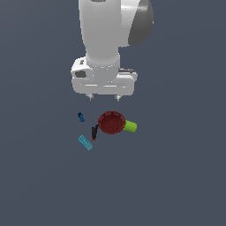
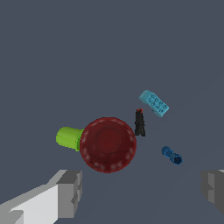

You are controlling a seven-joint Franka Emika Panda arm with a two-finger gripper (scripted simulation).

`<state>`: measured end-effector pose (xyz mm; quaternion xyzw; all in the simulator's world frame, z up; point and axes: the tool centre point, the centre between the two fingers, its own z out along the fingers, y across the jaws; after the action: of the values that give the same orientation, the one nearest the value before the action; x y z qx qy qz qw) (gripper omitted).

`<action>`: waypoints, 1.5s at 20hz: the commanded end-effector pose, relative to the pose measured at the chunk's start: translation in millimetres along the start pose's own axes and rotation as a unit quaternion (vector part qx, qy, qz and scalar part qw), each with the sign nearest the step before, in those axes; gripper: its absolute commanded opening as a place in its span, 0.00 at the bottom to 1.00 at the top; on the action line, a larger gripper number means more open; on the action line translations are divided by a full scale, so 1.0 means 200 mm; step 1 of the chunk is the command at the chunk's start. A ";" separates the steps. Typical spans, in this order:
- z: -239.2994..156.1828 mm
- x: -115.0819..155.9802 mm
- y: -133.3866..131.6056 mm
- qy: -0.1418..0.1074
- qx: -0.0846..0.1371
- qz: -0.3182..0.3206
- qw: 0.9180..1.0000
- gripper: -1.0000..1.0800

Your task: Pick up a designated object from a clutter of objects.

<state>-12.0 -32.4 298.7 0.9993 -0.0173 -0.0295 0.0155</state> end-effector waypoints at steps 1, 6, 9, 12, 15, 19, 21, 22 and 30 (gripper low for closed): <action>0.01 0.01 0.01 0.000 -0.001 -0.005 1.000 0.96; 0.07 0.04 0.05 0.000 -0.006 -0.028 1.000 0.96; 0.13 0.07 0.08 0.000 -0.010 -0.049 0.999 0.96; 0.20 0.11 0.12 0.000 -0.013 -0.076 0.997 0.96; 0.28 0.15 0.17 0.000 -0.017 -0.108 0.994 0.96; 0.41 0.20 0.25 0.000 -0.020 -0.156 0.988 0.96; 0.48 0.22 0.28 0.001 -0.020 -0.180 0.984 0.96; 0.51 0.23 0.30 0.001 -0.020 -0.192 0.981 0.96; 0.77 0.29 0.42 0.007 -0.014 -0.286 0.958 0.96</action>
<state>33.4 -118.5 153.8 0.9671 0.2518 -0.0274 0.0228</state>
